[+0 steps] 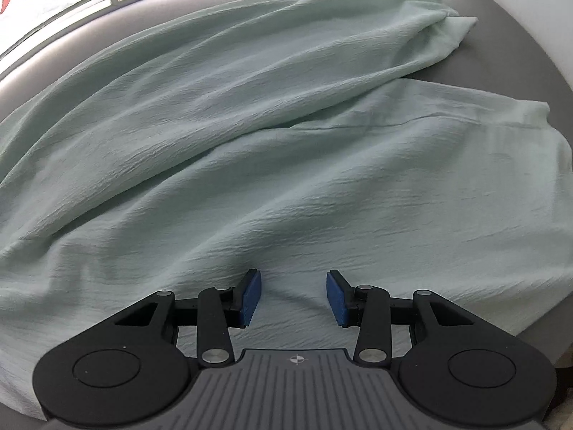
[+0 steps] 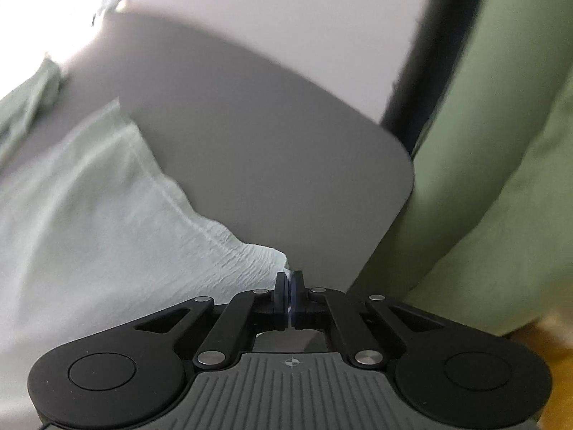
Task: Fold clothes
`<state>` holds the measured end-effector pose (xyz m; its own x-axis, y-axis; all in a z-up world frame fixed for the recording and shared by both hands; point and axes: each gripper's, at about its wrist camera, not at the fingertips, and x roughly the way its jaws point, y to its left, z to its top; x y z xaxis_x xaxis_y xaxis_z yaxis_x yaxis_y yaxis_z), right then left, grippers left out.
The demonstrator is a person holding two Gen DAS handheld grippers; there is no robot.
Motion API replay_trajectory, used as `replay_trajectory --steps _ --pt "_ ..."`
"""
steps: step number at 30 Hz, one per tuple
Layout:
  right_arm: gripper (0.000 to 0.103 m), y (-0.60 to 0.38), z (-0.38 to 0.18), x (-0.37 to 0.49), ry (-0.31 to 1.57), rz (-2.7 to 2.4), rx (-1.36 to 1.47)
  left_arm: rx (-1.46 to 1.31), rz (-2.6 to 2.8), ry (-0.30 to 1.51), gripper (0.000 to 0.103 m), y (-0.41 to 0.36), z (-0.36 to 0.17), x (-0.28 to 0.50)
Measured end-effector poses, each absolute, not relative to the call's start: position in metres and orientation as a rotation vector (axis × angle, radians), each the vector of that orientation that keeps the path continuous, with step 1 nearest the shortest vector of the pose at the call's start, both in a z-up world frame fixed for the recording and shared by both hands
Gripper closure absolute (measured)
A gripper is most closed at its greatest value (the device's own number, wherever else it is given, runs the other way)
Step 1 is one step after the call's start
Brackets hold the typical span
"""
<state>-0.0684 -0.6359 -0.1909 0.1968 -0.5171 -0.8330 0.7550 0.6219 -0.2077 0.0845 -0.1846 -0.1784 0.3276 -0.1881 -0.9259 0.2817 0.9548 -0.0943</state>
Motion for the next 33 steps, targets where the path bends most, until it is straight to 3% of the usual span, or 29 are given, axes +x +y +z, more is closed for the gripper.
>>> replay_trajectory --steps 4,5,7,9,14,18,23,25,27,31,32,33 --pt "0.095 -0.621 -0.188 -0.064 1.014 -0.924 0.234 0.017 -0.327 1.201 0.057 -0.176 -0.175 0.091" --pt "0.080 -0.616 -0.181 -0.063 0.992 -0.931 0.219 -0.006 -0.321 1.196 0.057 -0.176 -0.173 0.094" --pt "0.037 -0.616 -0.167 -0.061 0.963 -0.936 0.201 -0.076 -0.309 1.183 0.057 -0.175 -0.164 0.106" --pt "0.026 -0.618 -0.145 -0.048 0.894 -0.935 0.178 -0.121 -0.301 1.159 0.057 -0.176 -0.155 0.119" --pt "0.016 -0.634 -0.104 -0.003 0.773 -0.878 0.137 -0.166 -0.198 1.074 0.055 -0.186 -0.141 0.160" --pt "0.016 -0.663 -0.102 0.079 0.689 -0.585 0.321 -0.207 -0.059 1.026 0.055 -0.195 -0.146 0.198" --pt "0.019 -0.691 -0.147 0.200 0.693 -0.338 0.583 -0.258 0.075 0.986 0.055 -0.194 -0.161 0.241" --pt "0.028 -0.696 -0.166 0.238 0.721 -0.292 0.659 -0.267 0.126 0.989 0.054 -0.191 -0.170 0.259" --pt "0.030 -0.698 -0.179 0.269 0.725 -0.221 0.775 -0.271 0.168 1.001 0.055 -0.188 -0.179 0.275" --pt "0.057 -0.688 -0.201 0.311 0.811 -0.192 0.774 -0.236 0.215 1.010 0.054 -0.189 -0.187 0.292" --pt "0.071 -0.686 -0.204 0.315 0.817 -0.190 0.767 -0.220 0.217 1.011 0.054 -0.191 -0.187 0.293" --pt "0.098 -0.684 -0.205 0.316 0.819 -0.193 0.756 -0.201 0.217 1.013 0.054 -0.194 -0.188 0.294"
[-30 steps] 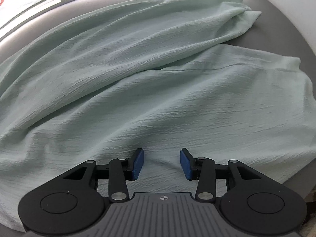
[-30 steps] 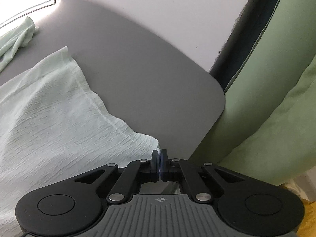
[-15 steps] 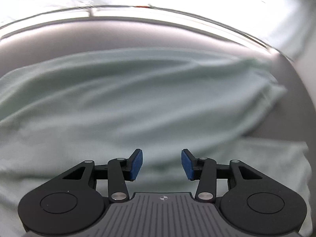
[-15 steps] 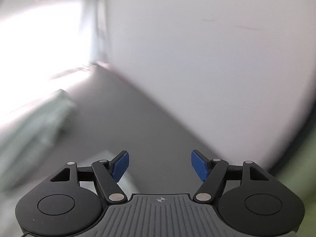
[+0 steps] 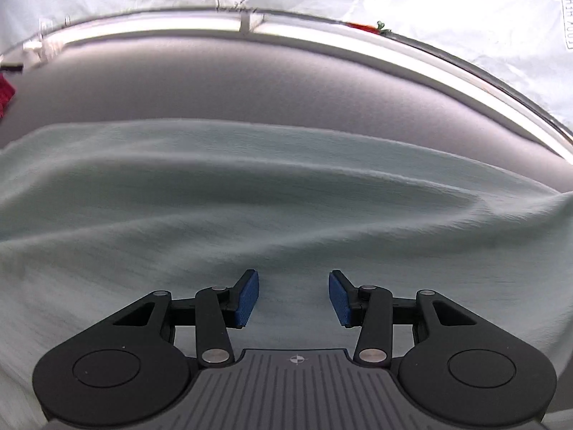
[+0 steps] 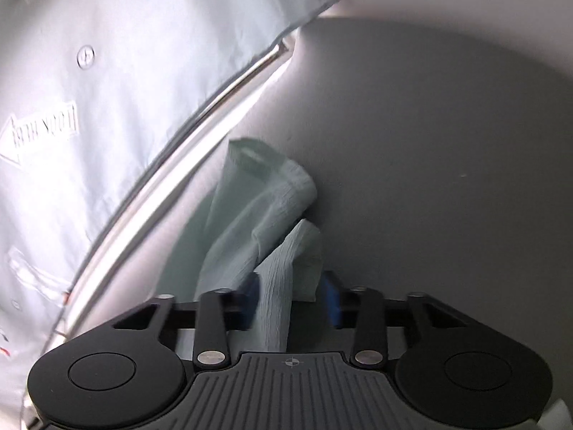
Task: Fold clothes
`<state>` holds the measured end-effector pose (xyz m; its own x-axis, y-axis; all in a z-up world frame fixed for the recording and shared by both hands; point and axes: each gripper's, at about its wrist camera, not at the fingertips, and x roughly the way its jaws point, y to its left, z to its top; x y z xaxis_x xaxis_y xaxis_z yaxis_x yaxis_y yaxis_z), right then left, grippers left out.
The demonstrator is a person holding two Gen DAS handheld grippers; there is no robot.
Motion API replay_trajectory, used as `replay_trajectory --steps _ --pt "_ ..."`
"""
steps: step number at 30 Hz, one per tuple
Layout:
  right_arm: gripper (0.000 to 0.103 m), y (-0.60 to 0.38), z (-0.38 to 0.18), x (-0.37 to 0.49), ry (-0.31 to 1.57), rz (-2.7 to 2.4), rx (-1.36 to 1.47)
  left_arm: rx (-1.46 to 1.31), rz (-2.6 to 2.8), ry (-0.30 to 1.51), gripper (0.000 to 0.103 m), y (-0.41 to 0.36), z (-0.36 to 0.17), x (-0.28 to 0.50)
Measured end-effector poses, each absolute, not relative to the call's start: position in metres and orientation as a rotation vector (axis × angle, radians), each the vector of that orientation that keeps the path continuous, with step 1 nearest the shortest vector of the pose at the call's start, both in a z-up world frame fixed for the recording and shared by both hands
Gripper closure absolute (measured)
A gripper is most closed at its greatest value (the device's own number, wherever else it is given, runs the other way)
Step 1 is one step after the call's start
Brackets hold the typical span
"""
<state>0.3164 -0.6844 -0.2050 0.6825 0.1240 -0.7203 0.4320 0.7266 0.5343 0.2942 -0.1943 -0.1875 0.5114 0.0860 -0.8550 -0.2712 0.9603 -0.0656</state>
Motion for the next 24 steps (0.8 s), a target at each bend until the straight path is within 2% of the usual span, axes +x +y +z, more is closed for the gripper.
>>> replay_trajectory --steps 5,14,19,20,21,22,23,24 --pt "0.100 -0.684 -0.210 0.313 0.814 -0.244 0.654 -0.174 0.202 1.014 0.054 -0.203 -0.189 0.293" --pt "0.101 -0.689 -0.191 0.226 0.867 -0.366 0.528 -0.155 0.191 1.030 0.053 -0.202 -0.191 0.301" --pt "0.096 -0.691 -0.201 0.205 0.913 -0.420 0.472 -0.131 0.181 1.032 0.052 -0.205 -0.190 0.301" --pt "0.090 -0.693 -0.201 0.206 0.913 -0.429 0.472 -0.139 0.175 1.035 0.052 -0.203 -0.190 0.301" --pt "0.074 -0.694 -0.200 0.206 0.913 -0.437 0.471 -0.157 0.169 1.032 0.052 -0.199 -0.188 0.300" --pt "0.064 -0.694 -0.197 0.207 0.905 -0.449 0.459 -0.176 0.165 1.026 0.052 -0.195 -0.186 0.298" --pt "0.057 -0.694 -0.192 0.207 0.890 -0.464 0.437 -0.196 0.160 1.020 0.052 -0.190 -0.184 0.296" --pt "0.055 -0.695 -0.184 0.210 0.857 -0.468 0.404 -0.215 0.156 1.014 0.052 -0.186 -0.182 0.294"
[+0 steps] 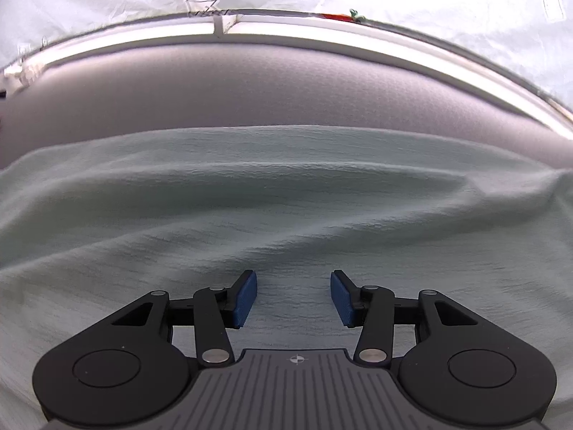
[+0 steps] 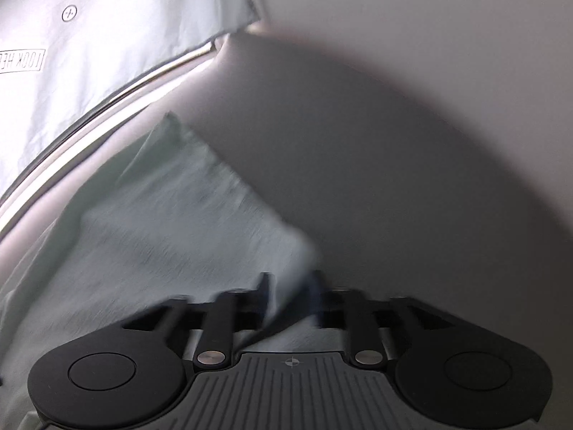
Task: Fold clothes
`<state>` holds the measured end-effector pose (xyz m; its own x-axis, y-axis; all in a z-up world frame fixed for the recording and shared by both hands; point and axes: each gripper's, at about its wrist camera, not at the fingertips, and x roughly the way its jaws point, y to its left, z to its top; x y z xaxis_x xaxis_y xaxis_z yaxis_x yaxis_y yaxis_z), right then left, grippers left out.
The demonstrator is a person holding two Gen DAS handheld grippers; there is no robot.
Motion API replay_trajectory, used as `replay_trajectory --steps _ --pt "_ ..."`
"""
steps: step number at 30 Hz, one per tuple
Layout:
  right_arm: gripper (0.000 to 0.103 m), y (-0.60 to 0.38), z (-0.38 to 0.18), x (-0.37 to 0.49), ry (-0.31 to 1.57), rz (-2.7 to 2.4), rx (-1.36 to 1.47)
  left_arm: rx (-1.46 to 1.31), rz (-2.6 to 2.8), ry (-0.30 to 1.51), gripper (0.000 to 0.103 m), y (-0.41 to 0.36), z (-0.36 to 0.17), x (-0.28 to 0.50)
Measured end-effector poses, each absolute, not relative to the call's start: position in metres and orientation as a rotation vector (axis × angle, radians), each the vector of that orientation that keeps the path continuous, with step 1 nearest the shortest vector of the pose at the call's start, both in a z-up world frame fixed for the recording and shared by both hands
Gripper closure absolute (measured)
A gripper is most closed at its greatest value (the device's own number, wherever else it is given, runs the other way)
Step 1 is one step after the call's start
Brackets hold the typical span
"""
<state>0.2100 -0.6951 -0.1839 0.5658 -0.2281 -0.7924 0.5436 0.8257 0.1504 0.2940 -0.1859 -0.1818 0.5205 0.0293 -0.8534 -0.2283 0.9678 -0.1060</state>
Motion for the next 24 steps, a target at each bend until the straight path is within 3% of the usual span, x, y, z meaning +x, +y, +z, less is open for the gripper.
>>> replay_trajectory --steps 4,10,15,20,22,23,24 --pt "0.036 -0.701 -0.162 0.238 0.732 -0.396 0.327 -0.248 0.195 0.941 0.052 -0.158 -0.167 0.285" --pt "0.037 -0.714 -0.175 0.347 0.700 -0.194 0.393 -0.351 0.350 0.881 0.052 -0.074 -0.160 0.300" --pt "0.038 -0.728 -0.210 0.416 0.734 -0.143 0.516 -0.310 0.364 0.903 0.054 -0.057 -0.179 0.326" --pt "0.038 -0.728 -0.233 0.453 0.775 -0.082 0.471 -0.279 0.398 0.881 0.067 -0.062 -0.204 0.338" --pt "0.039 -0.723 -0.237 0.459 0.780 -0.076 0.454 -0.260 0.424 0.868 0.068 -0.061 -0.209 0.341" --pt "0.051 -0.721 -0.239 0.463 0.784 -0.067 0.461 -0.254 0.431 0.866 0.068 -0.060 -0.210 0.344" --pt "0.083 -0.719 -0.240 0.464 0.794 -0.059 0.465 -0.248 0.439 0.864 0.068 -0.059 -0.211 0.347"
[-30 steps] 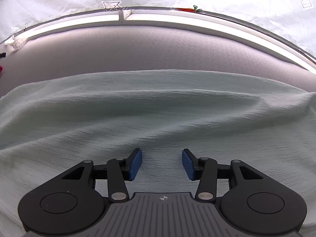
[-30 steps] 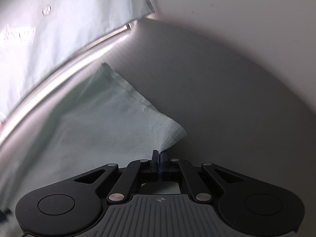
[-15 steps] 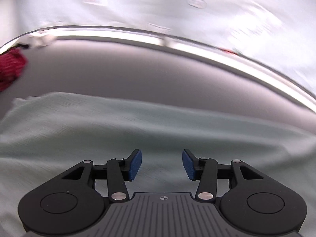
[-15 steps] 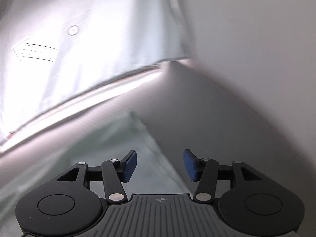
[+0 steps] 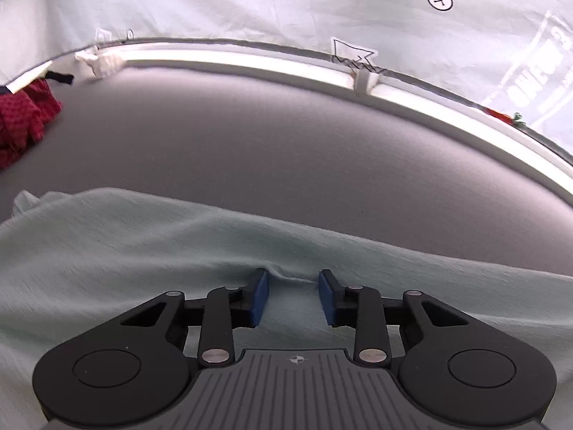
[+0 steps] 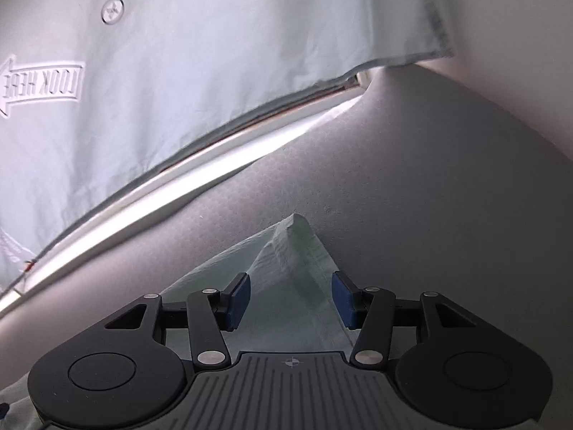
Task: Fold clothes
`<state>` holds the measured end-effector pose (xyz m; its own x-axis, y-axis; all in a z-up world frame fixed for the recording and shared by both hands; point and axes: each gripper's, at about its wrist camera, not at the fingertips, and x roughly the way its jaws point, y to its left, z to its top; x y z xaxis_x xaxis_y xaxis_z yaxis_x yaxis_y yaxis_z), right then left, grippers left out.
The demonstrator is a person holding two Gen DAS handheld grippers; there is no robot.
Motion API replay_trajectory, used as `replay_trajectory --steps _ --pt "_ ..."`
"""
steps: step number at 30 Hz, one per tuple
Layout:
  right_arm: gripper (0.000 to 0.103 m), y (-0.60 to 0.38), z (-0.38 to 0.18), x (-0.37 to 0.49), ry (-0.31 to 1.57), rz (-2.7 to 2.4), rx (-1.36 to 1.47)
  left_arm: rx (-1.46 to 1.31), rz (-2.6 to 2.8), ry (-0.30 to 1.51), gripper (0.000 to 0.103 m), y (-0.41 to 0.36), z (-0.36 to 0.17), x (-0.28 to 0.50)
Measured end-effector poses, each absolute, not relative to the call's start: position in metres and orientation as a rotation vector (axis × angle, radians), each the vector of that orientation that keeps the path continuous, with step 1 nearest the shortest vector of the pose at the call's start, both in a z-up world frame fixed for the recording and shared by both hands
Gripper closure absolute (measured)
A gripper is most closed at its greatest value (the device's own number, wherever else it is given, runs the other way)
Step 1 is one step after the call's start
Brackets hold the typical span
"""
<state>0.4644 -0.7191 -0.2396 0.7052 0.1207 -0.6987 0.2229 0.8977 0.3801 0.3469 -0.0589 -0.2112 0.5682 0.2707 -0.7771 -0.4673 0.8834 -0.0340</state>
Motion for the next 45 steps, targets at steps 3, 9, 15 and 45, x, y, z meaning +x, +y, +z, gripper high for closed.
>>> replay_trajectory --steps 3,9,15,45 --pt "0.100 -0.711 -0.245 0.469 0.849 -0.087 0.398 -0.228 0.446 0.861 0.068 -0.058 -0.215 0.356" --pt "0.100 -0.707 -0.249 0.486 0.860 -0.182 0.281 -0.207 0.446 0.841 0.068 -0.053 -0.220 0.368" --pt "0.090 -0.702 -0.252 0.499 0.819 -0.191 0.191 -0.212 0.432 0.860 0.068 -0.050 -0.218 0.375" --pt "0.096 -0.724 -0.233 0.258 0.965 -0.326 0.319 -0.219 -0.183 0.981 0.065 -0.288 -0.208 0.221"
